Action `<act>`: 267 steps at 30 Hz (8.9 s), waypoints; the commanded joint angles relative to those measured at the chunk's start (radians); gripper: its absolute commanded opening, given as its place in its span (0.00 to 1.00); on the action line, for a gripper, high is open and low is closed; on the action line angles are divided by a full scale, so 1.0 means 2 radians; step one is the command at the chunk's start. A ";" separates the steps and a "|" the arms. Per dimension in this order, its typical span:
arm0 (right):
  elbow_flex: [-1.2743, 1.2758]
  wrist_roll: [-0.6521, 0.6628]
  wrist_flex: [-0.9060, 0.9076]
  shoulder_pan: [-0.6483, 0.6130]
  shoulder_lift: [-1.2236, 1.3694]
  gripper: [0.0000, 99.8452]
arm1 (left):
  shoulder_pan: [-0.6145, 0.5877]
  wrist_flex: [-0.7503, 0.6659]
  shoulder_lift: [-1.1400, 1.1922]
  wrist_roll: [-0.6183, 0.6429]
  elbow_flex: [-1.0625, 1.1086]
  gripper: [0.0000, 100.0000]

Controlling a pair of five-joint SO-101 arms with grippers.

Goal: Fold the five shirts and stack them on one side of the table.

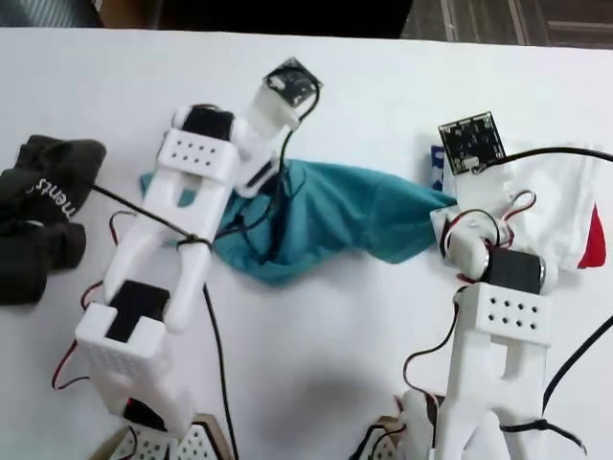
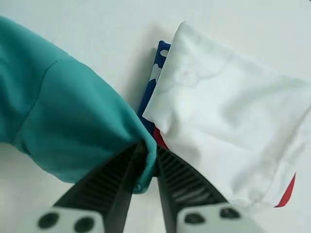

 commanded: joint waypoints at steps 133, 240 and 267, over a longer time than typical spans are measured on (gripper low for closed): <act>-0.425 0.016 0.125 -0.089 0.018 0.02 | -0.183 0.091 -0.367 -0.115 -0.007 0.02; -0.337 0.071 -0.007 -0.056 0.306 0.02 | -0.186 0.013 0.098 -0.150 -0.175 0.02; -0.120 0.074 0.164 -0.089 0.009 0.02 | -0.186 0.158 -0.118 -0.172 0.070 0.02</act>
